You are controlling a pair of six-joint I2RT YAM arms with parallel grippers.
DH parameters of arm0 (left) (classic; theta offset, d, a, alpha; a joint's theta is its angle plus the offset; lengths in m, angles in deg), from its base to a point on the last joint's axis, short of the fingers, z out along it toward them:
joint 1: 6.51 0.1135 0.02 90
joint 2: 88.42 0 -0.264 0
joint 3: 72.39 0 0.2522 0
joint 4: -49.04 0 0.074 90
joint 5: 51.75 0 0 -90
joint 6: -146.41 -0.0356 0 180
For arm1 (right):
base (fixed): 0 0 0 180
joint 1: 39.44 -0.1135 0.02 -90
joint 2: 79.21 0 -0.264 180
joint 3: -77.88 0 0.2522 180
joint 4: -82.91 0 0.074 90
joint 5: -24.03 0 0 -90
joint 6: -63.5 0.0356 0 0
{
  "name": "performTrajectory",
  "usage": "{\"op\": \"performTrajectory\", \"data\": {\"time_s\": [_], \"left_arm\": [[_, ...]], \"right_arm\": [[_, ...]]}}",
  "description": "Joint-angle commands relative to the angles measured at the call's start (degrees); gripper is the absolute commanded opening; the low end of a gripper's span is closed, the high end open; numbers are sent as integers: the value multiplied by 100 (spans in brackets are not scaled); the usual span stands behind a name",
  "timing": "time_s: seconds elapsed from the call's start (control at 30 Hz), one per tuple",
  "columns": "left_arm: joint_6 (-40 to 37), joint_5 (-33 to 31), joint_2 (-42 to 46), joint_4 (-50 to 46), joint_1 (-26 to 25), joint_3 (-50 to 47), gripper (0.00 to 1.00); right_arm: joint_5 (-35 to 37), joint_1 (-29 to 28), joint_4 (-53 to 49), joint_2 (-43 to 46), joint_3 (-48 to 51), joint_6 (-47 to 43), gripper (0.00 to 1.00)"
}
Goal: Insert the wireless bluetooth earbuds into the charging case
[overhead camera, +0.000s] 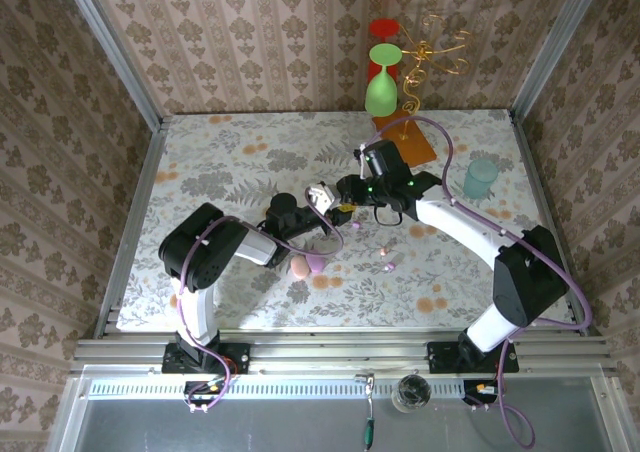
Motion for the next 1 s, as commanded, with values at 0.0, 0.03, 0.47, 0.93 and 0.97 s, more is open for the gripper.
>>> {"op": "performTrajectory", "data": {"time_s": [0.0, 0.03, 0.47, 0.93, 0.97], "left_arm": [[83, 90, 248, 156, 27, 13, 22], [70, 98, 269, 165, 54, -23, 22], [-30, 287, 936, 165, 170, -762, 22], [-30, 208, 1102, 171, 39, -915, 22], [-40, 217, 1104, 159, 39, -929, 22]], "right_arm": [[107, 88, 11, 486, 130, 5, 39], [150, 126, 55, 592, 231, 0, 39], [752, 1981, 714, 635, 1370, 421, 44], [82, 2554, 2606, -1174, 1674, 1994, 35], [33, 2573, 2642, -1244, 1661, 2033, 34]]}}
